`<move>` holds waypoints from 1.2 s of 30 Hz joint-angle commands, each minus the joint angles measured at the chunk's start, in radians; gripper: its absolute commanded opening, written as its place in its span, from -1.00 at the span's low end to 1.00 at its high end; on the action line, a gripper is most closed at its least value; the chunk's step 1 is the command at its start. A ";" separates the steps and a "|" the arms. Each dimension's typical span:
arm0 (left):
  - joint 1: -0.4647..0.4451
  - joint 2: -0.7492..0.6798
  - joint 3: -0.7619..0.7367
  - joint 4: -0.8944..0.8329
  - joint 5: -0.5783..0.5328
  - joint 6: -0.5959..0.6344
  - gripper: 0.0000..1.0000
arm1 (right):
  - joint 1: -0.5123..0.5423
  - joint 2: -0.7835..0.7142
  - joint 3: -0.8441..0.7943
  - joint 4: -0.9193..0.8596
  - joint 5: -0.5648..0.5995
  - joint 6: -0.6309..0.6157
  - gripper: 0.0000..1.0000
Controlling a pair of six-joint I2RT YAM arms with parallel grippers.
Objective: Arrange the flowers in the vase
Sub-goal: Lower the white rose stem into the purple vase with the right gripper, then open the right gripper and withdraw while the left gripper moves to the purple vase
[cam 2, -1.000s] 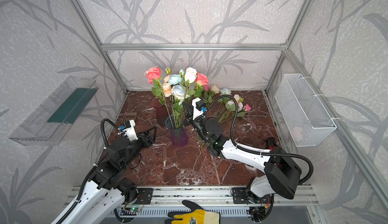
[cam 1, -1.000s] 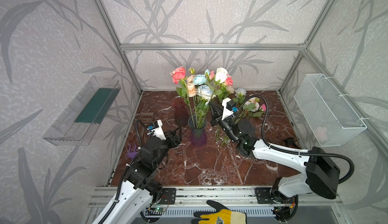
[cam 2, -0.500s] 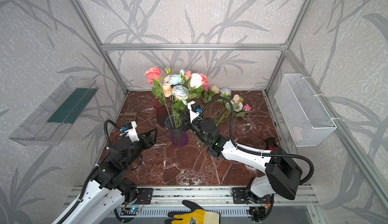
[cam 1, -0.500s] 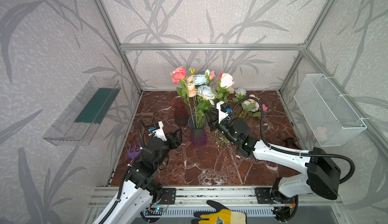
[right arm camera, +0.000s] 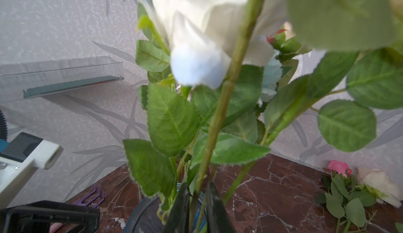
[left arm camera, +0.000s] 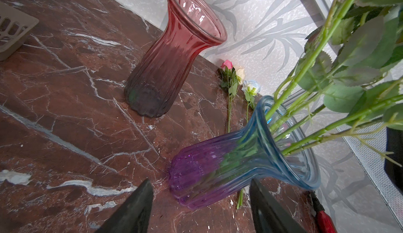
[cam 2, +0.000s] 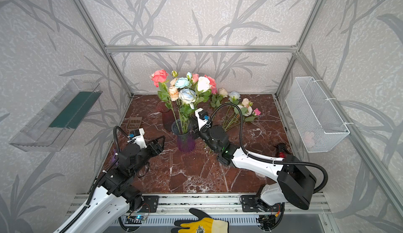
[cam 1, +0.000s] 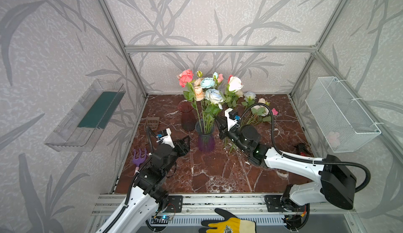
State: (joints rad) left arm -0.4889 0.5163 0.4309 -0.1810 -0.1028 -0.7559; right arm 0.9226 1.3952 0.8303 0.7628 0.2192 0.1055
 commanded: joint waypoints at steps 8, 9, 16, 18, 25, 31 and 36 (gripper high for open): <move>0.003 -0.007 0.007 0.004 -0.008 0.009 0.42 | -0.006 0.022 0.096 -0.048 -0.023 -0.041 -0.91; 0.004 -0.009 0.005 0.005 -0.008 0.009 0.42 | -0.005 0.024 0.081 -0.042 -0.022 -0.026 -0.93; 0.003 0.018 -0.016 0.036 -0.003 0.007 0.42 | -0.005 0.031 0.019 -0.030 0.000 0.017 -0.75; 0.003 0.039 -0.020 0.043 0.013 0.010 0.43 | -0.006 0.016 0.006 -0.030 0.007 0.023 -0.54; 0.002 0.149 -0.065 0.092 0.099 0.041 0.31 | -0.002 -0.127 -0.028 -0.170 -0.002 0.075 -0.20; -0.017 0.219 -0.133 0.178 0.161 0.080 0.39 | 0.018 -0.191 -0.043 -0.272 -0.006 0.098 -0.05; -0.064 0.301 -0.156 0.261 0.175 0.121 0.43 | 0.032 -0.265 -0.099 -0.369 -0.008 0.150 0.02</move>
State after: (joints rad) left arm -0.5274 0.7845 0.2848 -0.0193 0.0525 -0.6724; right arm 0.9413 1.1748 0.7734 0.4805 0.2081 0.2150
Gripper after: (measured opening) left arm 0.711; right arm 0.502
